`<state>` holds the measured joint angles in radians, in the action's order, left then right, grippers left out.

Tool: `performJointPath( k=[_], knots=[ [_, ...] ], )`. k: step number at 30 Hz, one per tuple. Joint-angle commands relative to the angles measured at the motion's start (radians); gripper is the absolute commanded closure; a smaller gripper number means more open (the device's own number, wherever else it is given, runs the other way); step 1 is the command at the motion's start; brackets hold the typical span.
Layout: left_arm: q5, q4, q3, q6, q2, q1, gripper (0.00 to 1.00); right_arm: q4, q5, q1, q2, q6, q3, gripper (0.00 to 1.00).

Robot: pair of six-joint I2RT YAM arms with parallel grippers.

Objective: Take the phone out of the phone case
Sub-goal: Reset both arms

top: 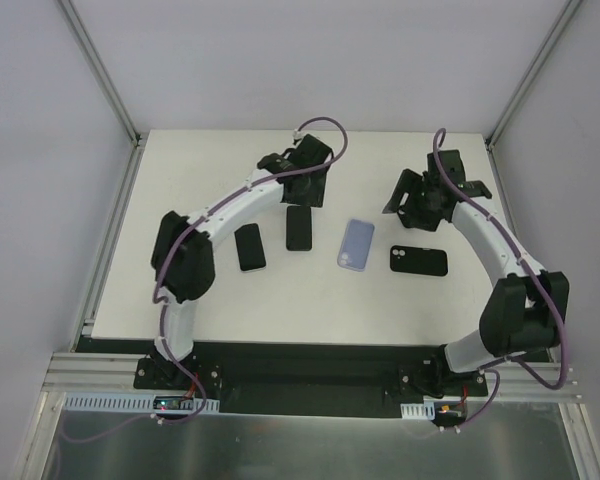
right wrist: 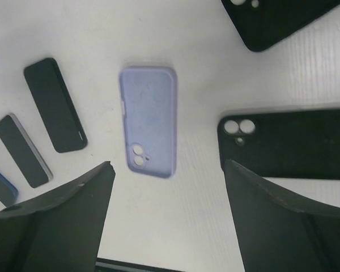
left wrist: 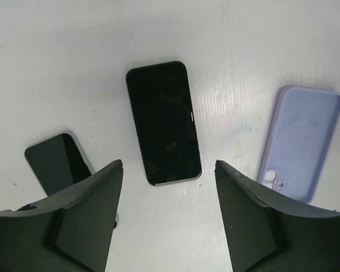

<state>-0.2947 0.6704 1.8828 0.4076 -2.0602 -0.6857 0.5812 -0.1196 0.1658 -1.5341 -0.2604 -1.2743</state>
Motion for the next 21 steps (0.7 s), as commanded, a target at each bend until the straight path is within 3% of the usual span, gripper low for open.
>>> performJointPath(
  k=[1, 10, 21],
  knots=[
    [0.013, -0.017, -0.150, -0.029, 0.283, -0.002, 0.35, 0.065, 0.064, 0.001, 0.113, 0.065, 0.117, 0.19],
    [-0.006, -0.115, -0.586, -0.049, 0.662, 0.000, 0.32, 0.117, 0.198, 0.000, 0.347, 0.133, 0.297, 0.19],
    [-0.031, -0.141, -0.962, 0.025, 0.925, 0.000, 0.28, 0.085, 0.261, 0.000, 0.552, 0.145, 0.386, 0.20]
  ],
)
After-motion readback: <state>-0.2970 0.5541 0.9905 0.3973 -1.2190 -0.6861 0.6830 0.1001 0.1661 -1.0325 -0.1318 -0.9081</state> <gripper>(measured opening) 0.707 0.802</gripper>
